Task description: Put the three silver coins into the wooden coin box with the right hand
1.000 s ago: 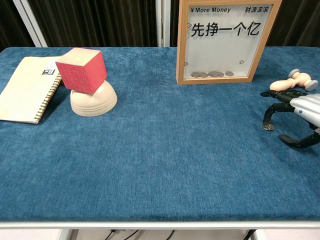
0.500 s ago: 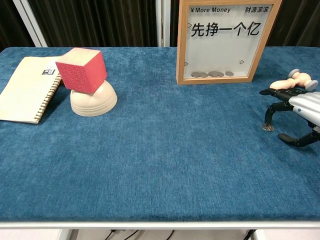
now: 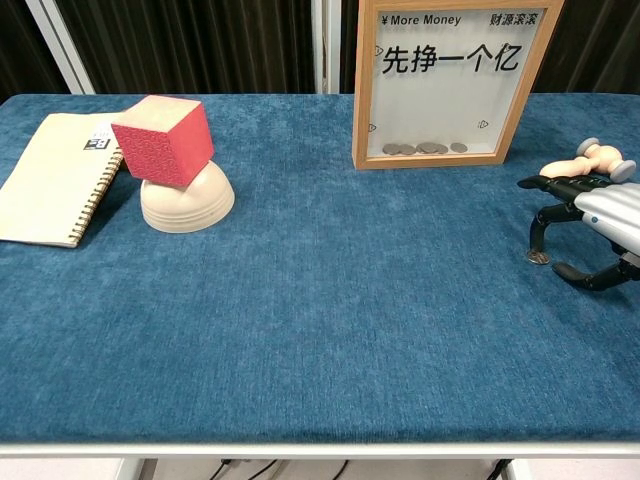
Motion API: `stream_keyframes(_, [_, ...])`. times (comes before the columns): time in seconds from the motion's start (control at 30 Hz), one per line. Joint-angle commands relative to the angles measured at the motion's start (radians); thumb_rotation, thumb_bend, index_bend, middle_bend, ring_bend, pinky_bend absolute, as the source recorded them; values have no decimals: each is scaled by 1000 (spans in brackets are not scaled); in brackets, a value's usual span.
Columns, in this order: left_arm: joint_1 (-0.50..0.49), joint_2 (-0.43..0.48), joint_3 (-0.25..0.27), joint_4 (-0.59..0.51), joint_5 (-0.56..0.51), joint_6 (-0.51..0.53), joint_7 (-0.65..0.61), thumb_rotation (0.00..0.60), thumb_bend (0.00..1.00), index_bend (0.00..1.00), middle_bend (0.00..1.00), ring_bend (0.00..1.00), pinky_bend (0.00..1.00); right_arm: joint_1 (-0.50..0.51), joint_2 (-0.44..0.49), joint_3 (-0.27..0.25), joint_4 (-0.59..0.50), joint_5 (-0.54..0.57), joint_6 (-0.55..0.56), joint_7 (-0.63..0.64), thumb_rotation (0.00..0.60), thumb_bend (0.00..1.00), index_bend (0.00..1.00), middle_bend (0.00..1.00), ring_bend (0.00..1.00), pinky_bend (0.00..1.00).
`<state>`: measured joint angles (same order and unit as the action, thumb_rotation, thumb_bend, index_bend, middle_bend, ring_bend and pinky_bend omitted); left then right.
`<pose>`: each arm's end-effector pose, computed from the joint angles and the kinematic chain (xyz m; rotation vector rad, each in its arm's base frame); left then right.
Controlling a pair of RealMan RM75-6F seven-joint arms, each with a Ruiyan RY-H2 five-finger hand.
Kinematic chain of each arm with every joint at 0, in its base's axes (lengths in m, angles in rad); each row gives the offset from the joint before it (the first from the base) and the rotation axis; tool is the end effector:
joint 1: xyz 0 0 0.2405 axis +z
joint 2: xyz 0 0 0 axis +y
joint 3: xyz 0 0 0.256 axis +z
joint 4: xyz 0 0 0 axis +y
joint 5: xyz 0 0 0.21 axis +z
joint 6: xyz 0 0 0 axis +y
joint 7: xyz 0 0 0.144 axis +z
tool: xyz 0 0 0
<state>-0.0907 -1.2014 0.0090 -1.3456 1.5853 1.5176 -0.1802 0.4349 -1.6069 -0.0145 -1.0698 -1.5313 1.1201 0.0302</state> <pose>-0.3451 0.1738 0.1503 -1.4692 -0.8864 -0.9285 -0.2939 -0.2755 -0.0121 1.8555 -0.9038 0.8199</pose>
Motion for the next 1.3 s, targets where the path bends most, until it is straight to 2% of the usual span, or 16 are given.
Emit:
stream_keyframes(0.03, [-1,0,0,-1,0,-1,0,600,40,15,0,0,0,1,-2,1,3,0,-3,1,600,327,428,5,0,0])
stream_keyframes(1.3, [-5,-4,4,21,6,-4,-21,600,40,16,0,0,0,29,-41,23,46,-10,1,11,600,330,452,12,0,0])
